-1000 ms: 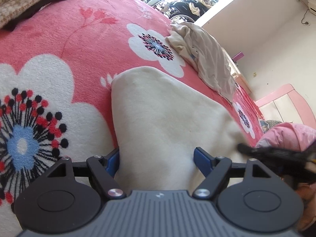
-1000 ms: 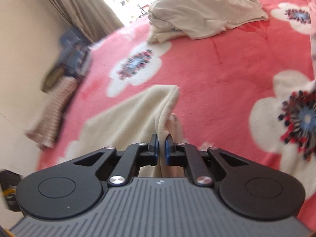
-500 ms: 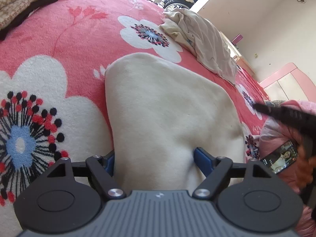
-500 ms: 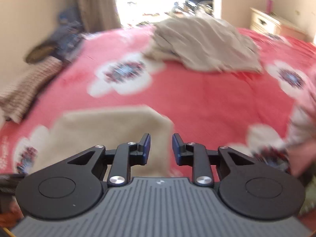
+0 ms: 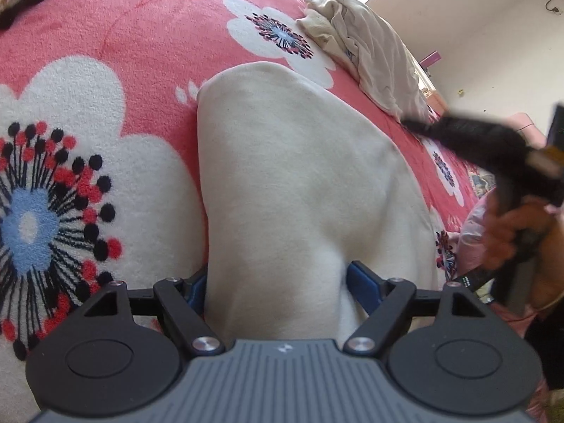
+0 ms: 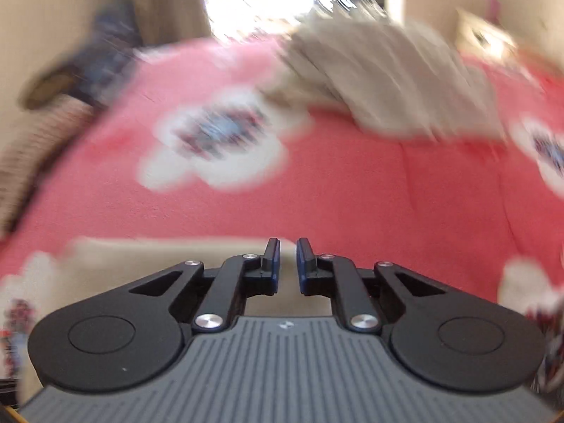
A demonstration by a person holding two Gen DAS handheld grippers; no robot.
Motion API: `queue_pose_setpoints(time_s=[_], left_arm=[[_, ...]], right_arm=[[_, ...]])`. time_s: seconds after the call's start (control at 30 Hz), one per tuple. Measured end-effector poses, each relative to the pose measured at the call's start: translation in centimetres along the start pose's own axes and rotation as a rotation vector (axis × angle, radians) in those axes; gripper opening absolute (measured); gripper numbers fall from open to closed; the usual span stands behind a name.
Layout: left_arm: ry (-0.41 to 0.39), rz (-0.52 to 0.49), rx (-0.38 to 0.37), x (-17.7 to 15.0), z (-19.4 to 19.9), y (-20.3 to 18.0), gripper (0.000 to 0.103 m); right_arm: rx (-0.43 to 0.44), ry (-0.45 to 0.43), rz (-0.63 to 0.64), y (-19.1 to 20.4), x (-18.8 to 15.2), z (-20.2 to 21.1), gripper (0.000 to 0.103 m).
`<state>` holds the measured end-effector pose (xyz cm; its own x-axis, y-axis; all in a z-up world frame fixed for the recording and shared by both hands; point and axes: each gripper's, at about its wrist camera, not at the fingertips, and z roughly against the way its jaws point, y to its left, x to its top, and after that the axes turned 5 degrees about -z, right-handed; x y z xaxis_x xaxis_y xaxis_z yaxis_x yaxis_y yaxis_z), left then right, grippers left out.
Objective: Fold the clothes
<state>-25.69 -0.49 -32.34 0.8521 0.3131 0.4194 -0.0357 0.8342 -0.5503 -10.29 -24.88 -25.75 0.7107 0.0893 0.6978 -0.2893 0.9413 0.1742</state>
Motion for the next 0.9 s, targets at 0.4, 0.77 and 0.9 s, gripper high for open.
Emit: queue_pose_setpoints(time_s=[0.4, 0.77, 0.9], left_arm=[[0.016, -0.016, -0.042, 0.0, -0.1, 0.6, 0.079], [0.019, -0.031, 0.026, 0.0, 0.8, 0.2, 0.078], [0.020, -0.064, 0.052, -0.2, 1.3, -0.4, 0.078]], right_arm=[[0.083, 0.185, 0.175, 8.1, -0.4, -9.2, 0.006], [0.299, 0.284, 0.395, 14.7, -1.9, -7.0, 0.003], [0.315, 0.293, 0.164, 12.8, -1.0, -7.7, 0.002]])
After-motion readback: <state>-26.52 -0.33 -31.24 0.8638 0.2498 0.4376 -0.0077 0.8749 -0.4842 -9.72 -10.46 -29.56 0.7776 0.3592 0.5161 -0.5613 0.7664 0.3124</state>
